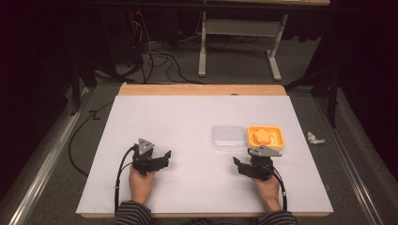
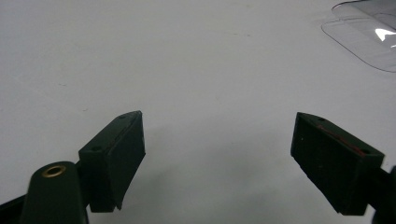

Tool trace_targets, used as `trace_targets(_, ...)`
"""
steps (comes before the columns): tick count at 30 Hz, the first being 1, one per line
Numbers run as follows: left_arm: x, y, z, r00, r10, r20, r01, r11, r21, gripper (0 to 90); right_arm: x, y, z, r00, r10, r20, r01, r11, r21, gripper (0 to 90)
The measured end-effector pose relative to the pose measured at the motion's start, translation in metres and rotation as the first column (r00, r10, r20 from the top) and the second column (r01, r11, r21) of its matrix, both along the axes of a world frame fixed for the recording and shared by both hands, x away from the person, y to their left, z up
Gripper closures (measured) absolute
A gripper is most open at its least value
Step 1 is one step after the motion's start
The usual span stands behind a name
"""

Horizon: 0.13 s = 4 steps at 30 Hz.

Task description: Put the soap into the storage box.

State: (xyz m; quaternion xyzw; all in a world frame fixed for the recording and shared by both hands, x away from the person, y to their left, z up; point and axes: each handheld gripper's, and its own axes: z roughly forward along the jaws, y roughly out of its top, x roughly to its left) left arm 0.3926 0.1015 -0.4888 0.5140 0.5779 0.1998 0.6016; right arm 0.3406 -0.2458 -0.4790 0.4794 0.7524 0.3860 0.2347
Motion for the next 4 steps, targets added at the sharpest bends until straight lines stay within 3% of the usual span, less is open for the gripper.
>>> trace_targets(4,0.0001,0.0000,0.0000,1.0000,0.001,-0.001,-0.001,1.0000,0.000,18.3,0.0008,-0.0014,0.0000,1.0000,-0.003,-0.006,0.003,1.000,0.008,30.8)
